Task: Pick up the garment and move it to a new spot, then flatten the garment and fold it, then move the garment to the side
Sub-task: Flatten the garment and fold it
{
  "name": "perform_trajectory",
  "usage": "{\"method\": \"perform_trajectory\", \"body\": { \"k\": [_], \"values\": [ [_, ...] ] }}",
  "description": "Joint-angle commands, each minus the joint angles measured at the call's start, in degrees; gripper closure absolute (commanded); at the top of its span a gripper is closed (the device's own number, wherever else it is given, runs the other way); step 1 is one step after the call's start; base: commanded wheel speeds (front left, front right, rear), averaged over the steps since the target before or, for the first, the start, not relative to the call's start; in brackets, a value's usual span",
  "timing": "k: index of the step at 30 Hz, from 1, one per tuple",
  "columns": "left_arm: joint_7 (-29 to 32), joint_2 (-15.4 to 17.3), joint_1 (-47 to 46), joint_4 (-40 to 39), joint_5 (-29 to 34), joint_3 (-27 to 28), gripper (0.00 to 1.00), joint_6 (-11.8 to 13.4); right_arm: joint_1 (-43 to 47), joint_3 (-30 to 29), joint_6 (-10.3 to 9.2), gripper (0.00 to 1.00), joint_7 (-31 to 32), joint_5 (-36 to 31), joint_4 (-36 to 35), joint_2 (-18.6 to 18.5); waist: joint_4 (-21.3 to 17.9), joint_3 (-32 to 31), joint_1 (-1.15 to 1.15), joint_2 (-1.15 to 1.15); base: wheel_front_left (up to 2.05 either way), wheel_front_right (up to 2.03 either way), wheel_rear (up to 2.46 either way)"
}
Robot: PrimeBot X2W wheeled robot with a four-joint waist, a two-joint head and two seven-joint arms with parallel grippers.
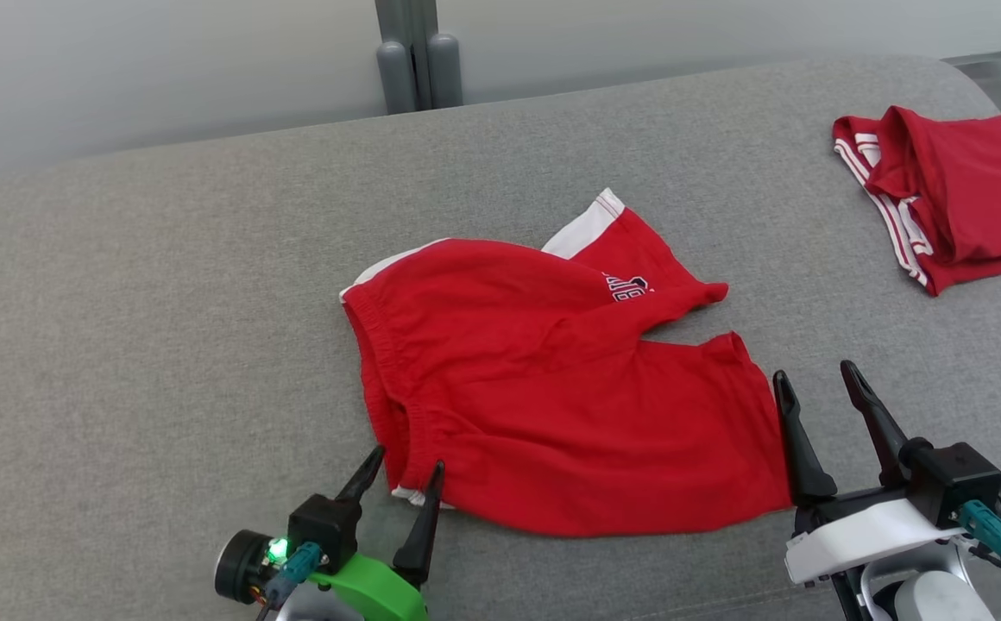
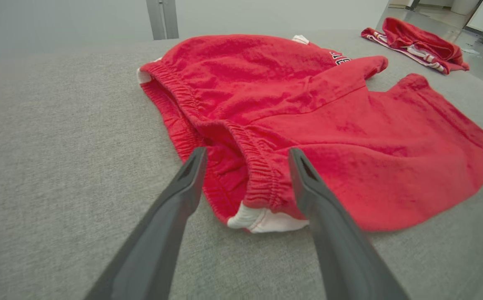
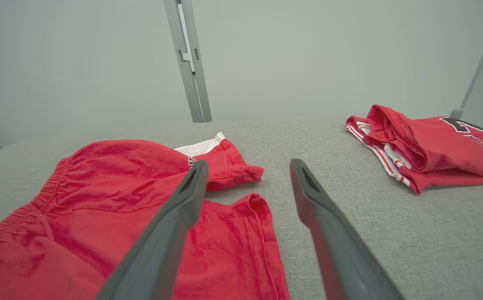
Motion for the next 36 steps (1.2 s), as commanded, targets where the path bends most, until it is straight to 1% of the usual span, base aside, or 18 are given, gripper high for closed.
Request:
{"method": "perform_trajectory", "body": {
  "k": [1,5,6,7,8,11,15,22,26,28,29,30,36],
  "values": [
    [0.0,0.4,-1.6,1.7,-0.7,-0.6,0.00,-0.1,-0.6,0.1,-0.01,0.00,-0.2,0.2,0.4,0.0,-1.2,0.7,0.00,0.00,0.00,0.00,0.00],
    [0.1,0.8,-3.9,6.3,-2.7,-3.3,0.00,-0.2,-1.0,0.0,0.00,0.00,-0.2,0.3,0.6,0.0,-2.6,1.1,0.00,0.00,0.00,0.00,0.00],
    [0.1,1.0,-4.5,7.0,-3.4,-4.0,0.18,-0.2,-1.0,-0.1,0.00,0.00,-0.2,0.3,0.6,0.0,-2.8,1.3,0.00,0.00,0.00,0.00,0.00],
    [0.1,1.1,-4.9,7.5,-4.0,-4.5,0.67,-0.2,-1.0,-0.2,0.00,0.00,-0.2,0.4,0.6,-0.1,-2.9,1.3,0.00,0.00,0.00,0.00,0.00],
    [0.0,1.4,-5.4,8.0,-4.6,-5.1,1.00,-0.2,-1.0,-0.3,0.00,0.00,-0.2,0.4,0.7,-0.1,-3.0,1.3,0.00,0.00,0.00,0.00,0.00],
    [-0.1,1.9,-6.5,8.4,-6.0,-5.2,1.00,-0.2,-0.7,-0.7,0.00,0.00,-0.2,0.3,0.6,-0.1,-2.8,1.3,0.00,0.00,0.00,0.00,0.00],
    [-0.1,2.8,-7.0,6.4,-7.2,-2.4,1.00,0.1,-0.4,-1.1,0.00,0.00,-0.2,0.2,0.9,0.0,-1.5,1.0,0.00,0.00,0.00,0.00,0.00],
    [-0.1,5.2,-3.1,1.9,-7.4,3.3,1.00,1.4,-0.1,-1.8,0.00,0.00,-0.2,-0.1,2.0,-0.3,1.7,0.6,0.00,0.00,0.00,0.00,0.00],
    [-0.1,5.6,-0.5,0.7,-7.5,4.9,1.00,1.5,-0.6,-2.0,0.00,0.00,-0.2,0.1,3.0,-0.5,2.8,0.5,0.00,0.00,0.00,0.00,0.00],
    [-0.1,5.3,0.0,0.7,-7.4,5.2,1.00,1.4,-0.9,-1.7,-0.01,0.00,-0.2,0.1,3.6,-0.5,3.0,0.4,0.00,0.00,0.00,0.00,0.00],
    [-0.1,5.0,0.1,0.4,-7.4,5.4,0.73,1.4,-0.9,-1.7,0.00,0.00,-0.2,-0.1,3.8,-0.4,3.1,0.3,0.00,0.00,0.00,0.00,0.00],
    [-0.1,4.7,0.2,0.2,-7.2,5.7,0.00,1.4,-0.9,-1.7,0.00,0.00,-0.2,-0.1,3.9,-0.3,3.2,0.2,0.00,0.00,0.00,0.00,0.00],
    [-0.1,3.3,1.3,-3.8,-5.7,8.3,0.00,1.8,-0.4,-1.3,0.00,0.00,-0.2,0.2,4.8,-0.4,3.3,-1.1,0.00,0.00,0.00,0.00,0.00]
  ]
}}
